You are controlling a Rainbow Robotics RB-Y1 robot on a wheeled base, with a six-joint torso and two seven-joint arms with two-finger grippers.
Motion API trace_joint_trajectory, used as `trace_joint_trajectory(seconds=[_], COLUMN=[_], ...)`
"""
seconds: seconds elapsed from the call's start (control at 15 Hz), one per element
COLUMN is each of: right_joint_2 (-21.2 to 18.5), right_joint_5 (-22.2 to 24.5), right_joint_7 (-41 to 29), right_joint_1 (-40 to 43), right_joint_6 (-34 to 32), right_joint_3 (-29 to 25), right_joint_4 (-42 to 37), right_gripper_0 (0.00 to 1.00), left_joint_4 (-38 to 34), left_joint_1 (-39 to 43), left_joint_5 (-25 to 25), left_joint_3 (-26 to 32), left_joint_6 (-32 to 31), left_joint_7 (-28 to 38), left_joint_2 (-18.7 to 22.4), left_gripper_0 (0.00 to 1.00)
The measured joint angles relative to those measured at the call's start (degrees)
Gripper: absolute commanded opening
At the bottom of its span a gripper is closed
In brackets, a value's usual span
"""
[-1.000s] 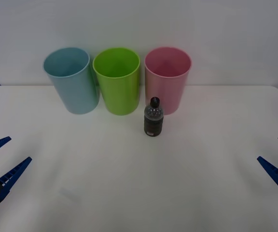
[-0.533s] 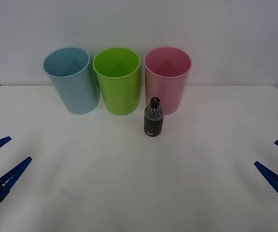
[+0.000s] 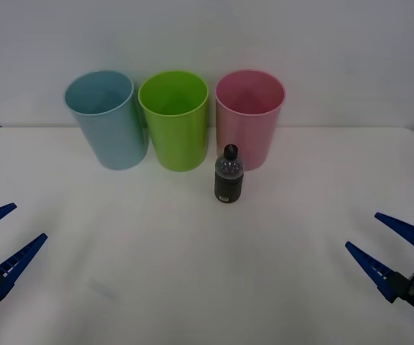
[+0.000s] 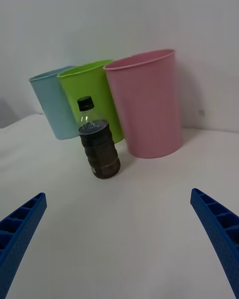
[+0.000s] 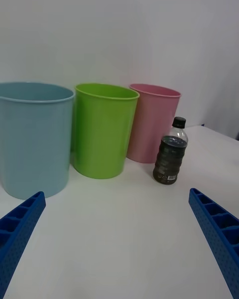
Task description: Grasp the object on the table and drop it into the matching bin: aluminum can to the light blue bin, PET bottle to the pink bin.
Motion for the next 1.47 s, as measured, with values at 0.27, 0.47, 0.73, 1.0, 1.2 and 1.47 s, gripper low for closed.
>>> trace_joint_trajectory(seconds=[0.27, 0.47, 0.73, 1.0, 1.2, 1.47], right_joint_2=[0.00, 0.00, 0.25, 1.76, 3.94, 6.04], right_joint_5=[0.02, 0.02, 0.02, 0.19, 2.43, 4.52], right_joint_7=[7.46, 12.62, 14.16, 14.83, 15.19, 15.59], right_joint_1=[-1.05, -2.33, -3.98, -5.59, -7.06, -8.83], right_joint_6=[5.62, 11.47, 17.92, 23.06, 27.07, 34.04], right_joint_3=[5.73, 10.41, 16.23, 20.97, 22.91, 26.49], right_joint_4=[0.00, 0.00, 0.00, 0.05, 0.02, 0.02], right_gripper_0=[1.00, 1.00, 1.00, 1.00, 1.00, 1.00], left_joint_4=[0.00, 0.00, 0.00, 0.00, 0.00, 0.00], left_joint_1=[0.00, 0.00, 0.00, 0.00, 0.00, 0.00], left_joint_5=[0.00, 0.00, 0.00, 0.00, 0.00, 0.00], left_joint_3=[0.00, 0.00, 0.00, 0.00, 0.00, 0.00], left_joint_6=[0.00, 0.00, 0.00, 0.00, 0.00, 0.00], left_joint_7=[0.00, 0.00, 0.00, 0.00, 0.00, 0.00], left_joint_2=[0.00, 0.00, 0.00, 0.00, 0.00, 0.00], left_gripper_0=[1.00, 1.00, 1.00, 1.00, 1.00, 1.00])
